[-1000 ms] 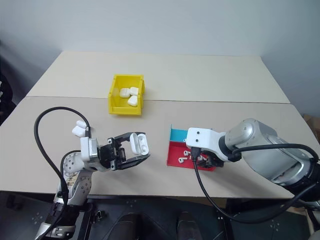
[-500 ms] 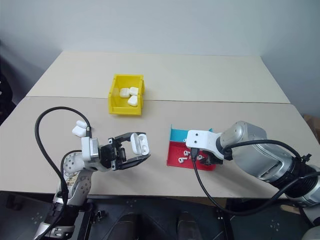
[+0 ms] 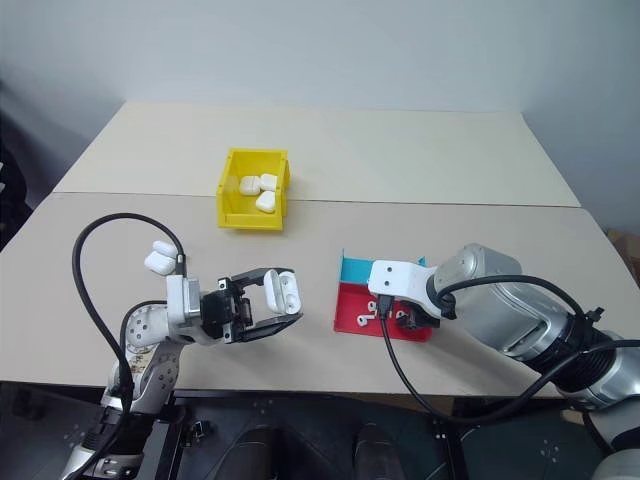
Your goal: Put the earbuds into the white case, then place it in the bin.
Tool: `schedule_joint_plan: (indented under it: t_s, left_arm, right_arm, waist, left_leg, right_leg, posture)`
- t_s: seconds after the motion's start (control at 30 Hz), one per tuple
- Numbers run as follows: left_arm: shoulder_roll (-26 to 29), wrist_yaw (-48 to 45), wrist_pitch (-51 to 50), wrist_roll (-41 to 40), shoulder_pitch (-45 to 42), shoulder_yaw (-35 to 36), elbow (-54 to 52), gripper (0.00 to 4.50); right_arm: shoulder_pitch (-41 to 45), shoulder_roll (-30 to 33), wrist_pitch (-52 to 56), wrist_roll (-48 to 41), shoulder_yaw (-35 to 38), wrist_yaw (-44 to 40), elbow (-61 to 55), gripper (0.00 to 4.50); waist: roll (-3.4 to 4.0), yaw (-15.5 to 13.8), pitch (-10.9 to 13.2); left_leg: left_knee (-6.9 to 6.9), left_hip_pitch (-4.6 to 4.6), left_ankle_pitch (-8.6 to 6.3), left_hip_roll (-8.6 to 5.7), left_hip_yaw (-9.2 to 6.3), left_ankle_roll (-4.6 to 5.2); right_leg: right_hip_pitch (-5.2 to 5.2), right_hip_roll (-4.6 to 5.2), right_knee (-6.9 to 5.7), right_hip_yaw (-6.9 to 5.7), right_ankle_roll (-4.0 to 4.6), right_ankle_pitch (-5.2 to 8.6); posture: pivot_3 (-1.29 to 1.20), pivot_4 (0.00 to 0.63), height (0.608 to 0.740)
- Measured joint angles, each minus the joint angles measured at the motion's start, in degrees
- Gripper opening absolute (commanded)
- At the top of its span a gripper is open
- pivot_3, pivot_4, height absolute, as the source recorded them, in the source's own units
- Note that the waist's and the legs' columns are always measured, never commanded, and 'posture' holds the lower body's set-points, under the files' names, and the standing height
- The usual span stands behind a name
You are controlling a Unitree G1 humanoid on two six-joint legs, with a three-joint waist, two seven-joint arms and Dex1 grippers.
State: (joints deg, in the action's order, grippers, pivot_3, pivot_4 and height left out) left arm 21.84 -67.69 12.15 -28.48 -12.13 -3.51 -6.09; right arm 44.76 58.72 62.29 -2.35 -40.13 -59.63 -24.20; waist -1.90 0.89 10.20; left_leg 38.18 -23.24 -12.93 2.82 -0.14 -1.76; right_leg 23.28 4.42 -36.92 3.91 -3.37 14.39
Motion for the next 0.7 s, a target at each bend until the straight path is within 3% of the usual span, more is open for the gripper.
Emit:
schedule_joint_plan:
  t_s: [0.4, 0.5, 0.57, 0.7]
  left_arm:
    - [0.81, 0.73, -0.26, 0.57, 0.49, -0.11, -0.21, 2.80]
    - [0.80, 0.77, -0.27, 0.62, 0.49, -0.18, -0.21, 2.80]
    - [0.79, 0.83, -0.27, 0.68, 0.49, -0.28, -0.21, 2.80]
    - [0.79, 1.26, -0.27, 1.30, 0.49, -0.36, -0.21, 2.80]
  right_arm:
    - [-0.46, -0.83, -0.80, 2.06, 0.04, -0.57, 0.92, 2.47]
    - [-0.46, -0.84, -0.80, 2.23, 0.03, -1.10, 0.99, 1.99]
    - [-0.56, -0.98, -0.85, 2.24, 0.03, -1.36, 1.00, 1.41]
    - [-0.63, -1.28, -1.02, 2.74, 0.03, -1.54, 1.06, 1.41]
  waist:
    - [0.00, 0.10, 0.00]
    - [0.00, 0.06, 0.00]
    - [0.00, 0.07, 0.00]
    - [0.00, 0.05, 0.00]
  left_leg:
    - [0.00, 0.03, 0.00, 0.00, 0.00, 0.00]
    - [0.00, 0.03, 0.00, 0.00, 0.00, 0.00]
    - [0.00, 0.03, 0.00, 0.00, 0.00, 0.00]
    - [0.00, 0.02, 0.00, 0.00, 0.00, 0.00]
  right_leg:
    - [-0.01, -0.01, -0.02, 0.00, 0.00, 0.00]
    - [-0.02, 0.00, -0.01, 0.00, 0.00, 0.00]
    - [-0.01, -0.01, -0.01, 0.00, 0.00, 0.00]
    - [-0.01, 0.00, -0.01, 0.00, 0.00, 0.00]
  posture:
    - [0.00, 0.150, 0.740]
    - [0.00, 0.150, 0.740]
    - [0.00, 0.150, 0.740]
    - [0.00, 0.150, 0.740]
